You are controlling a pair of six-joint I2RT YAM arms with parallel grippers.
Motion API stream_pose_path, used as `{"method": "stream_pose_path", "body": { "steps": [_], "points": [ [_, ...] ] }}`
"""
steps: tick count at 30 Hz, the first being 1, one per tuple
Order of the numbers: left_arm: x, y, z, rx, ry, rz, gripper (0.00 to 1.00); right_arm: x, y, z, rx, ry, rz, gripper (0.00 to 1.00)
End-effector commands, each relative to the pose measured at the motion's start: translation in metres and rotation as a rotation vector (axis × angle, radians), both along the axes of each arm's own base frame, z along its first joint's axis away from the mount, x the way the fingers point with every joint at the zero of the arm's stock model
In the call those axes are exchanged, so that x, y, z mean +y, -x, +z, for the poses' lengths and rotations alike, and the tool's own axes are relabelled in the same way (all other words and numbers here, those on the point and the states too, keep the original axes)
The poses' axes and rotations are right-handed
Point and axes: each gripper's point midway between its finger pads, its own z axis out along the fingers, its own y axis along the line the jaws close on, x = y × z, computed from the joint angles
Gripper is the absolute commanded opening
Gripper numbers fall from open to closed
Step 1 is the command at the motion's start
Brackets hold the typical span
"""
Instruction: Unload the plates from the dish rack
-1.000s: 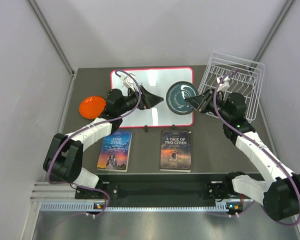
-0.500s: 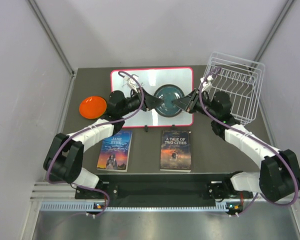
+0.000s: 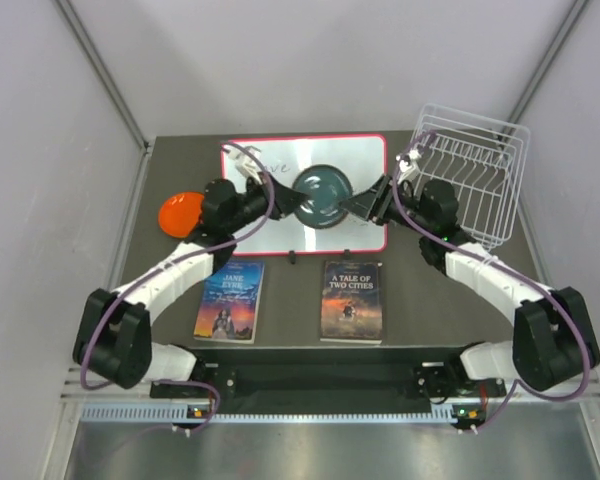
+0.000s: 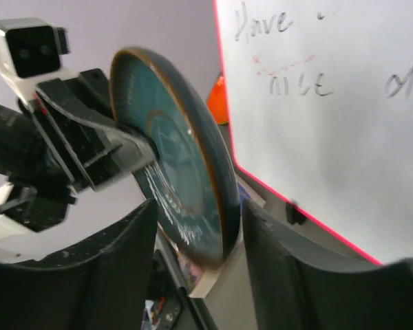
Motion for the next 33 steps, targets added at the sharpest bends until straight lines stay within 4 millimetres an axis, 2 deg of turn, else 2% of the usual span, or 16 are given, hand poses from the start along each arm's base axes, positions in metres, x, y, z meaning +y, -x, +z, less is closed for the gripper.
{"method": "stream_pose_path", "body": {
  "steps": [1,2,3,4,6,8,9,11,12,16,20,24,33],
  "points": [
    [0.096,-0.045,0.026,-0.106,-0.108,0.348,0.00,-0.033,-0.012,0.028,-0.109,0.167,-0.154,0.58],
    [0.112,-0.045,0.034,-0.116,-0.101,0.387,0.00,-0.044,-0.018,0.036,-0.133,0.196,-0.201,0.60],
    [0.140,-0.053,0.037,-0.118,-0.110,0.461,0.00,-0.054,-0.021,0.036,-0.156,0.236,-0.231,0.61],
    [0.154,-0.054,0.034,-0.097,-0.128,0.500,0.00,-0.063,-0.022,0.043,-0.168,0.250,-0.268,0.61],
    [0.194,-0.058,0.046,-0.118,-0.134,0.627,0.00,-0.085,-0.026,0.047,-0.171,0.295,-0.321,0.62],
    [0.215,-0.061,0.046,-0.106,-0.170,0.697,0.00,-0.106,-0.028,0.054,-0.192,0.331,-0.374,0.63],
    [0.232,-0.065,0.044,-0.088,-0.188,0.772,0.00,-0.112,-0.029,0.057,-0.204,0.338,-0.390,0.63],
    [0.255,-0.066,0.042,-0.069,-0.213,0.843,0.00,-0.129,-0.029,0.054,-0.189,0.369,-0.425,0.64],
    [0.273,-0.067,0.039,-0.052,-0.221,0.916,0.00,-0.133,-0.029,0.055,-0.191,0.372,-0.430,0.64],
    [0.314,-0.067,0.018,0.024,-0.221,1.055,0.00,-0.146,-0.028,0.048,-0.179,0.383,-0.443,0.65],
    [0.359,-0.065,0.001,0.074,-0.215,1.205,0.00,-0.149,-0.026,0.029,-0.147,0.392,-0.435,0.64],
    [0.377,-0.070,-0.013,0.096,-0.206,1.241,0.00,-0.152,-0.026,0.014,-0.124,0.399,-0.428,0.65],
    [0.388,-0.095,-0.071,0.209,-0.206,1.215,0.00,-0.155,-0.034,-0.005,-0.080,0.400,-0.415,0.65]
  ]
}}
